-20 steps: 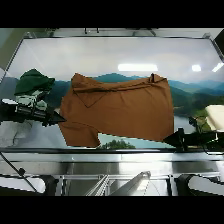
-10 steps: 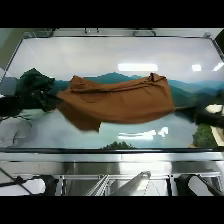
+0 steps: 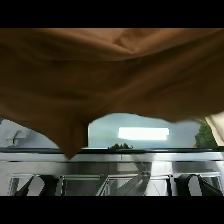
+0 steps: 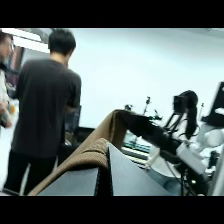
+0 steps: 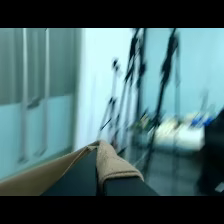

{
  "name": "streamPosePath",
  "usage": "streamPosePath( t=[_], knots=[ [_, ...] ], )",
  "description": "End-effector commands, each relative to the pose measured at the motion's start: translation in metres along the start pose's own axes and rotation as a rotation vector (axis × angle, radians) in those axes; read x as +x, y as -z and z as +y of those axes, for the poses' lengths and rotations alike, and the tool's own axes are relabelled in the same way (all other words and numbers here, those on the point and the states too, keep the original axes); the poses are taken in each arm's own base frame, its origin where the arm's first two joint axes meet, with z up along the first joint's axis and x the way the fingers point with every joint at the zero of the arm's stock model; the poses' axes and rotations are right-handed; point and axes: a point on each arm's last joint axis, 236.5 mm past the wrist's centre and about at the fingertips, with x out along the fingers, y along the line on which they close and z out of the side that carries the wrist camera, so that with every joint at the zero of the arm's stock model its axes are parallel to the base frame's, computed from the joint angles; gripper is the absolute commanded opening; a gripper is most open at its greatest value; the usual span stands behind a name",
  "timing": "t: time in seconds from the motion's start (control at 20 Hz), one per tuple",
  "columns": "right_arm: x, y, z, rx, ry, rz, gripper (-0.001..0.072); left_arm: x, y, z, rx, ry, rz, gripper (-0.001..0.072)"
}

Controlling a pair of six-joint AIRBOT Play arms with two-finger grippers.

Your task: Fold the shirts.

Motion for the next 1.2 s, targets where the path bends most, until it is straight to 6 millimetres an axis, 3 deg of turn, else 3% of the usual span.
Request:
streamPosePath(
  t=[0.0,0.1,0.2,0.4,0.55,0.65,0.75,0.85,0.95,1.05,1.15],
  knots=[
    [-0.004,-0.068,0.012,-0.197,0.079,-0.104,0.0017,0.001,-0.026,-0.032,0.042,-0.014,-0.057,0.0025],
    [0.015,-0.028,-0.007,-0.099,0.003,0.013,0.0017,-0.011,-0.018,0.007,-0.070,-0.074,-0.046,0.0025],
    [0.032,0.029,-0.039,0.040,-0.063,0.160,0.0017,-0.022,0.015,0.072,-0.246,-0.166,0.023,0.0025],
    [0.041,0.182,-0.107,0.345,-0.064,0.416,0.0016,-0.027,0.131,0.199,-0.553,-0.276,0.206,0.0025],
    [0.038,0.330,-0.144,0.498,0.040,0.564,0.0017,-0.040,0.228,0.297,-0.731,-0.375,0.330,0.0025],
    [0.039,0.412,-0.158,0.559,0.105,0.635,0.0017,-0.059,0.288,0.364,-0.849,-0.434,0.395,0.0021],
    [0.048,0.484,-0.158,0.609,0.109,0.700,0.0017,-0.071,0.339,0.413,-0.954,-0.416,0.429,0.0019],
    [0.061,0.540,-0.163,0.675,0.128,0.695,0.0017,-0.079,0.382,0.454,-1.001,-0.392,0.455,0.0012],
    [0.074,0.583,-0.175,0.766,0.162,0.664,0.0017,-0.084,0.410,0.492,-1.037,-0.396,0.455,0.0012],
    [0.084,0.614,-0.186,0.834,0.179,0.648,0.0017,-0.092,0.424,0.522,-1.067,-0.427,0.429,0.0012],
    [0.093,0.630,-0.191,0.884,0.171,0.638,0.0017,-0.105,0.436,0.544,-1.077,-0.498,0.382,0.0012]
  ],
)
